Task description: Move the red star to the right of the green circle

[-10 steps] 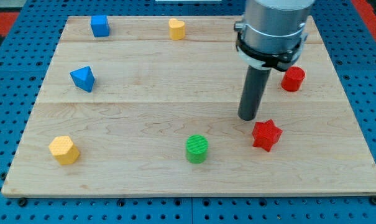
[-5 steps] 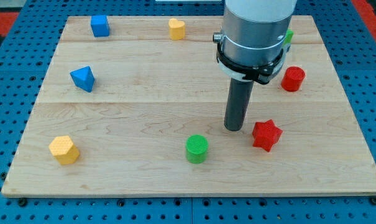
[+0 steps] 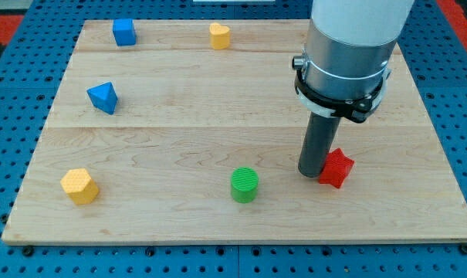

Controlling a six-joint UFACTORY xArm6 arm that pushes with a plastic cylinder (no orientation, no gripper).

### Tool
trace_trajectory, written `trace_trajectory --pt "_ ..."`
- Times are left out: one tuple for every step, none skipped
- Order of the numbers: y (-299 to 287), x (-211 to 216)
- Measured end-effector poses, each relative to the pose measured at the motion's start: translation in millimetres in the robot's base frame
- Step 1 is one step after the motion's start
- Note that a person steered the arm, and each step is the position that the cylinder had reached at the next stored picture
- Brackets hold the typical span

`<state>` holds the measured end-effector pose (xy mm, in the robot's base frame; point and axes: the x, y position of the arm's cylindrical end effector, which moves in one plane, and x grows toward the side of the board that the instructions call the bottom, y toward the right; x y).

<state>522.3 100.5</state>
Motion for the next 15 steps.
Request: trace_trajectory --pt "0.6 0.0" --pt "13.0 0.0" --pt "28.3 0.0" --pt "45.7 0.0" --pt "45.7 0.0" --pt "45.7 -2.0" --pt "45.1 -35.1" --pt "45.5 -38.4" --pt "64.7 -38.4" --pt "70.9 -38.4" --pt "70.9 -36.0" --pt "70.9 -15.2" --pt "70.9 -12.2" --pt "70.9 -11.8" --pt "70.9 1.1"
